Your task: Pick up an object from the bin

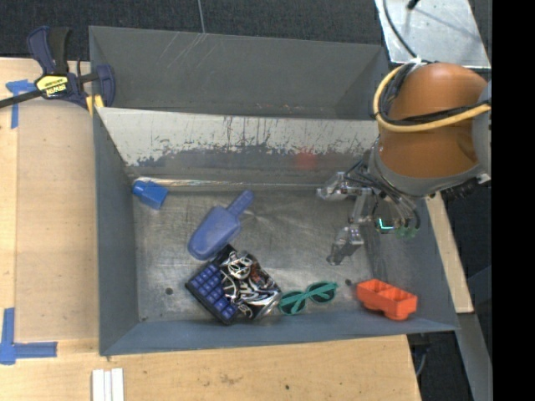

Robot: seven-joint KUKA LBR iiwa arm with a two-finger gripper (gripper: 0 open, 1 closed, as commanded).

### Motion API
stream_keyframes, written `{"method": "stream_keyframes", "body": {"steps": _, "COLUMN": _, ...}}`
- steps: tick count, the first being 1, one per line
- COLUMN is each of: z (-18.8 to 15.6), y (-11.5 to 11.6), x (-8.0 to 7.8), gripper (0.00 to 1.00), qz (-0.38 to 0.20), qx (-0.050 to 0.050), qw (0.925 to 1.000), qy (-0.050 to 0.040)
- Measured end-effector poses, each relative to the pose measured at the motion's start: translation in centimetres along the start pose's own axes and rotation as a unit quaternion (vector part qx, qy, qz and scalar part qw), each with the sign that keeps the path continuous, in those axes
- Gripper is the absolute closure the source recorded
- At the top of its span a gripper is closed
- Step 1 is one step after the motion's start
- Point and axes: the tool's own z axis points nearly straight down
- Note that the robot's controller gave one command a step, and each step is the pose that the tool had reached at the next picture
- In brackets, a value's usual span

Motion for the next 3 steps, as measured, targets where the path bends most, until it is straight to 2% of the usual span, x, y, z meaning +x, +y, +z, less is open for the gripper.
{"method": "stream_keyframes", "body": {"steps": 1, "z": -0.4, "y": 0.0, "x": -0.2, "gripper": 0.0, "qz": 0.0, "qx": 0.0, "qw": 1.0, "qy": -0.0039}}
{"method": "stream_keyframes", "body": {"steps": 2, "z": 1.4, "y": 0.1, "x": 0.1, "gripper": 0.0, "qz": -0.045, "qx": 0.001, "qw": 0.999, "qy": -0.0071}}
{"method": "stream_keyframes", "body": {"steps": 3, "z": 4.1, "y": -4.9, "x": 2.2, "gripper": 0.0, "qz": -0.204, "qx": 0.0, "qw": 0.979, "qy": -0.0032}}
